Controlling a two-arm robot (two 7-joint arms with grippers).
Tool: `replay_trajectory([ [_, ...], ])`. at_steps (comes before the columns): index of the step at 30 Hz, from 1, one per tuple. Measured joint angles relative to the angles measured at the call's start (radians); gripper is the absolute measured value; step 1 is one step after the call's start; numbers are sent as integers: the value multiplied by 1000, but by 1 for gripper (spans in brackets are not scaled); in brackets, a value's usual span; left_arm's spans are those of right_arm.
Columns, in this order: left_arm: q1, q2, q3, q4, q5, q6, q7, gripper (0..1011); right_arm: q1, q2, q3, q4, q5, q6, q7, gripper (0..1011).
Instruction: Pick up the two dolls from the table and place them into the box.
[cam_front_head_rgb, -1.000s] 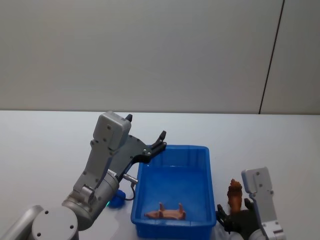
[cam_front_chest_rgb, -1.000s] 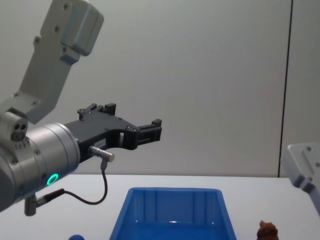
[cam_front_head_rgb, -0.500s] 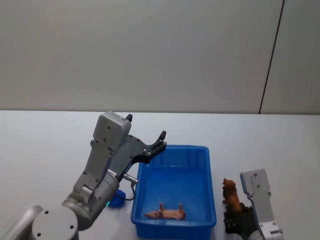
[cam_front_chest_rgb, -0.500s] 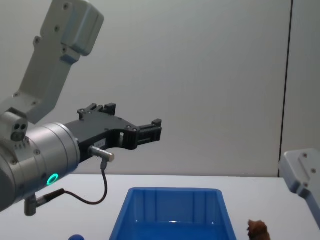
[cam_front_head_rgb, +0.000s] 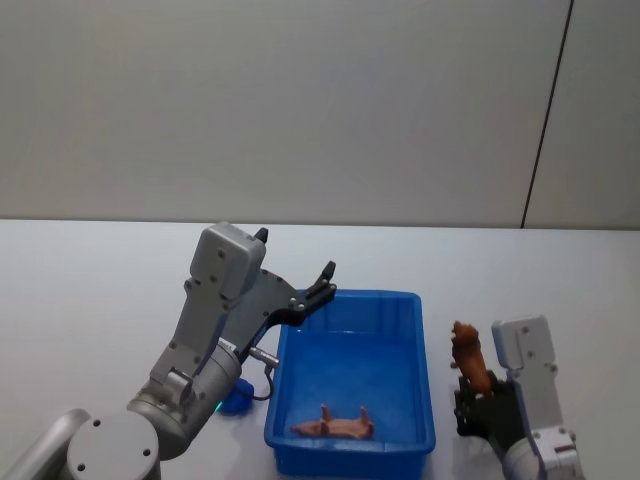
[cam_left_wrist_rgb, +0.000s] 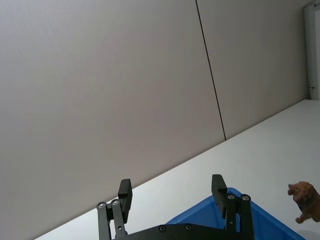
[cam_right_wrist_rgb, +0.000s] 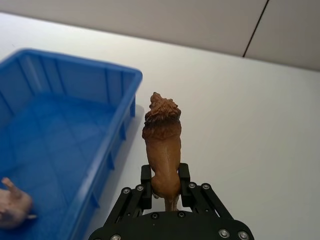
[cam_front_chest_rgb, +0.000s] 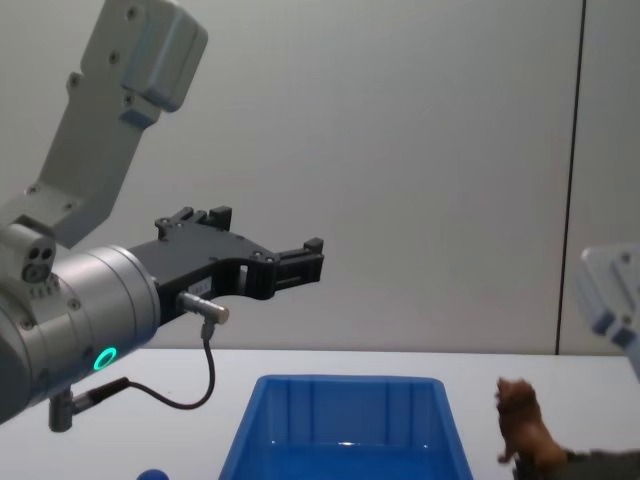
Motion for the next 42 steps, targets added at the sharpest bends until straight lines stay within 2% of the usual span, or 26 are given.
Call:
replay_trajectory([
  [9,0,0,0,0,0,0,0,1001,14,11,9,-26,-13,-70,90,295],
  [19,0,0,0,0,0,0,0,1002,42,17,15,-28,-10,-123,223,295],
  [22,0,0,0,0,0,0,0,1002,56,17,15,-17,-5,-138,280,307],
  [25,0,0,0,0,0,0,0,1001,66,16,15,-8,-2,-145,314,371],
  [29,0,0,0,0,0,0,0,1001,88,12,14,20,2,-163,382,524],
  [30,0,0,0,0,0,0,0,1001,88,12,14,20,2,-163,382,524],
  [32,0,0,0,0,0,0,0,1001,100,8,13,38,3,-171,405,630],
  [33,0,0,0,0,0,0,0,1002,107,6,12,48,4,-176,418,630],
  [35,0,0,0,0,0,0,0,1002,116,2,11,64,5,-184,434,722],
  [36,0,0,0,0,0,0,0,1001,118,1,11,67,5,-186,438,722],
  [42,0,0,0,0,0,0,0,1002,134,-5,9,98,6,-201,453,903],
])
